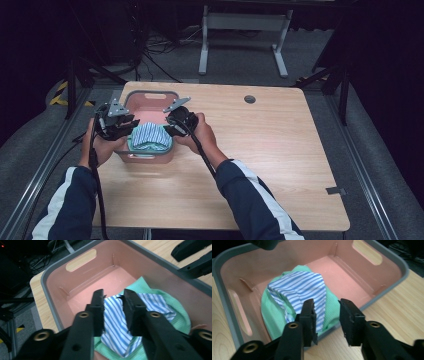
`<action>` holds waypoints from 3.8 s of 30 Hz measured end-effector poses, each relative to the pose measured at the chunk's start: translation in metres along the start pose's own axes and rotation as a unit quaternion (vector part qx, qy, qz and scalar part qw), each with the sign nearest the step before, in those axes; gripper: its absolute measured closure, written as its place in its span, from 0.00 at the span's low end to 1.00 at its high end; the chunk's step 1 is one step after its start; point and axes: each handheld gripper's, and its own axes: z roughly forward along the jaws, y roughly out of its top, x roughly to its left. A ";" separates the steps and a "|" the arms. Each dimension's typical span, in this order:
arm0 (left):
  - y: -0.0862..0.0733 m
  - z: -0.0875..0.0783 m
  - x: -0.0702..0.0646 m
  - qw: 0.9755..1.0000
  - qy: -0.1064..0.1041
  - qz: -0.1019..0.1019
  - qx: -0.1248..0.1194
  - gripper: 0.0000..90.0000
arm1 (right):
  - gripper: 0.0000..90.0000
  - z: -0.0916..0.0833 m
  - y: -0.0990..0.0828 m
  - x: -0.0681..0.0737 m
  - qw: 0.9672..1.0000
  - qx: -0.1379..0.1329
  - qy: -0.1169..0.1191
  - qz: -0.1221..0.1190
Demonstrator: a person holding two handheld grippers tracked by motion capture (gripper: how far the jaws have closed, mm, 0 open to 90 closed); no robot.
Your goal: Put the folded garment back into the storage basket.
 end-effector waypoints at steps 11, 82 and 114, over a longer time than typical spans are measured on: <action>0.005 -0.017 -0.034 0.999 -0.016 0.020 -0.029 0.59 | 0.52 -0.027 -0.014 -0.005 0.999 0.001 -0.020 -0.031; -0.005 0.012 -0.169 0.978 -0.117 0.173 -0.003 0.25 | 0.27 -0.150 -0.172 -0.046 0.994 0.038 -0.101 -0.024; -0.031 0.043 -0.190 0.966 -0.178 0.184 0.020 0.23 | 0.25 -0.189 -0.273 -0.059 0.994 0.032 -0.106 0.027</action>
